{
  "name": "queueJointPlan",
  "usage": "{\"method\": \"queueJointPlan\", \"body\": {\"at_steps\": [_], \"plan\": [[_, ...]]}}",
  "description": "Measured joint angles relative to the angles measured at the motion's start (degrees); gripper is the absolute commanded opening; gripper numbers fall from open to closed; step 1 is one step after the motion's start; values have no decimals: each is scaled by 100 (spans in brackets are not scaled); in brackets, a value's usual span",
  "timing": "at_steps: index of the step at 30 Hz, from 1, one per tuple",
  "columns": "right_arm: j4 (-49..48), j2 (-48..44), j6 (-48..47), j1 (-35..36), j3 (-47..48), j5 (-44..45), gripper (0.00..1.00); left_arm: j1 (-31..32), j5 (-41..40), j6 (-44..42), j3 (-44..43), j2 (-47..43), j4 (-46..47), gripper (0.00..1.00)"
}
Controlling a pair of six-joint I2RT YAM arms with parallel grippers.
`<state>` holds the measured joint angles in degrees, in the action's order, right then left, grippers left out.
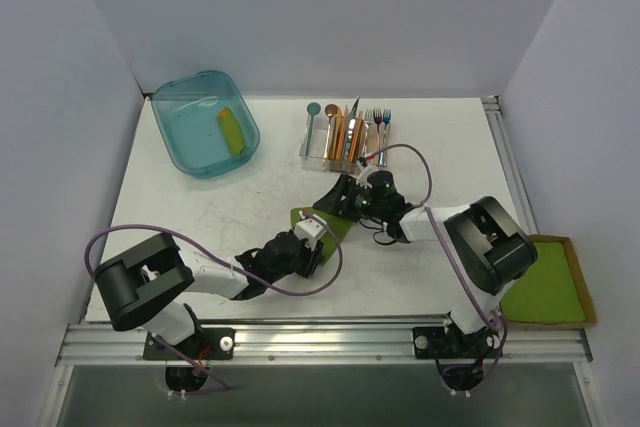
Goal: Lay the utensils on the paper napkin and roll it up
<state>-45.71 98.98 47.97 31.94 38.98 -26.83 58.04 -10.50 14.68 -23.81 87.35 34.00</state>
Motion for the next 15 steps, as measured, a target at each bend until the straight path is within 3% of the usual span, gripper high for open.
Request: {"method": "queueJointPlan", "body": {"at_steps": [5, 10, 15], "plan": [[-162, -391, -4, -35, -376, -96, 45, 0, 0, 4, 0, 15, 13, 43], [-450, -525, 63, -44, -706, -212, 22, 0, 2, 11, 0, 50, 59, 43], [-986, -289, 192, -59, -949, -334, 11, 0, 4, 13, 0, 63, 85, 43]]}}
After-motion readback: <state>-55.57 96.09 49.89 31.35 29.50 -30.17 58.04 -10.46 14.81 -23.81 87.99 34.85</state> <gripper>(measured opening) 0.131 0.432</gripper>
